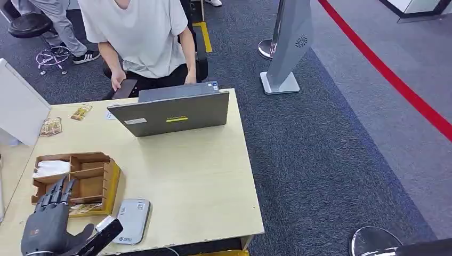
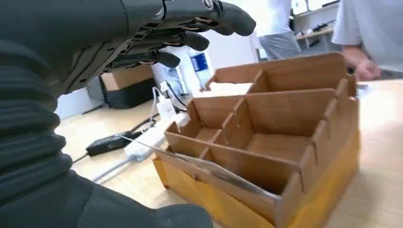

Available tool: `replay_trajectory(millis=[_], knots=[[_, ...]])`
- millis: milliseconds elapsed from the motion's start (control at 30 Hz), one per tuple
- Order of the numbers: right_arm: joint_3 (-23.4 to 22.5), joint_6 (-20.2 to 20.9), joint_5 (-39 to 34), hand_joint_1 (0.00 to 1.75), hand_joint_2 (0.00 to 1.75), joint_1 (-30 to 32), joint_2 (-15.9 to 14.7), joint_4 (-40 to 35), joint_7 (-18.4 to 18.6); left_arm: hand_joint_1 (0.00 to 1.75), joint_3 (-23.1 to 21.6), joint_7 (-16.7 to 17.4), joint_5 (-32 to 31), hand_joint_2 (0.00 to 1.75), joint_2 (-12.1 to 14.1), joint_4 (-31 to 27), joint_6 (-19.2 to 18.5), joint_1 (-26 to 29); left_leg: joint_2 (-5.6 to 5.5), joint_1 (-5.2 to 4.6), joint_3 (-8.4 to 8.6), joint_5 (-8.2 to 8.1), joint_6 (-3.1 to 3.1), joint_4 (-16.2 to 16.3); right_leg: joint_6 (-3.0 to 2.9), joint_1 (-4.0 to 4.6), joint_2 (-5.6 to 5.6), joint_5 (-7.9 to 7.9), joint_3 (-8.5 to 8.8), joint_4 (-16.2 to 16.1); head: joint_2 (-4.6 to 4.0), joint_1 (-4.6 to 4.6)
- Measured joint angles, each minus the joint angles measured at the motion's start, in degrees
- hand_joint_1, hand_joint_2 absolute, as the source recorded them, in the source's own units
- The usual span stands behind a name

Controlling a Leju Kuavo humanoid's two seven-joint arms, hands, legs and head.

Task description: Pass the card to the sensor for recognition and then transmit it.

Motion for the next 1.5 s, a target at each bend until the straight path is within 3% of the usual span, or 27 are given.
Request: replay_trajectory(millis=[633, 1000, 1500], knots=[[-1.0, 0.0, 1.7, 0.0, 1.75, 0.6, 3.7, -4.2, 1.2, 0.0, 3.0, 1.1, -5.9, 1.75, -4.0, 2.4, 0.7, -1.0, 0.0, 0.0, 0.01, 0.0, 0.0, 0.0, 0.0, 0.0, 0.0, 0.0, 0.0, 0.0, 0.0, 0.02], [-1.0, 0.3, 2.1, 0.0, 1.75, 0.6, 3.8, -5.1, 1.8, 0.0, 3.0, 0.8, -7.2, 1.75, -6.1, 6.4, 0.3, -3.3, 0.0, 0.0, 0.01, 0.0, 0.0, 0.0, 0.0, 0.0, 0.0, 0.0, 0.01, 0.0, 0.0, 0.0], [-1.0, -0.8, 2.2, 0.0, 1.75, 0.6, 3.8, -5.0, 1.9, 0.0, 3.5, 0.7, -7.4, 1.75, -7.1, 9.1, -0.3, -3.7, 0.0, 0.0, 0.01, 0.0, 0.0, 0.0, 0.0, -0.01, 0.0, 0.0, 0.0, 0.0, 0.0, 0.02]])
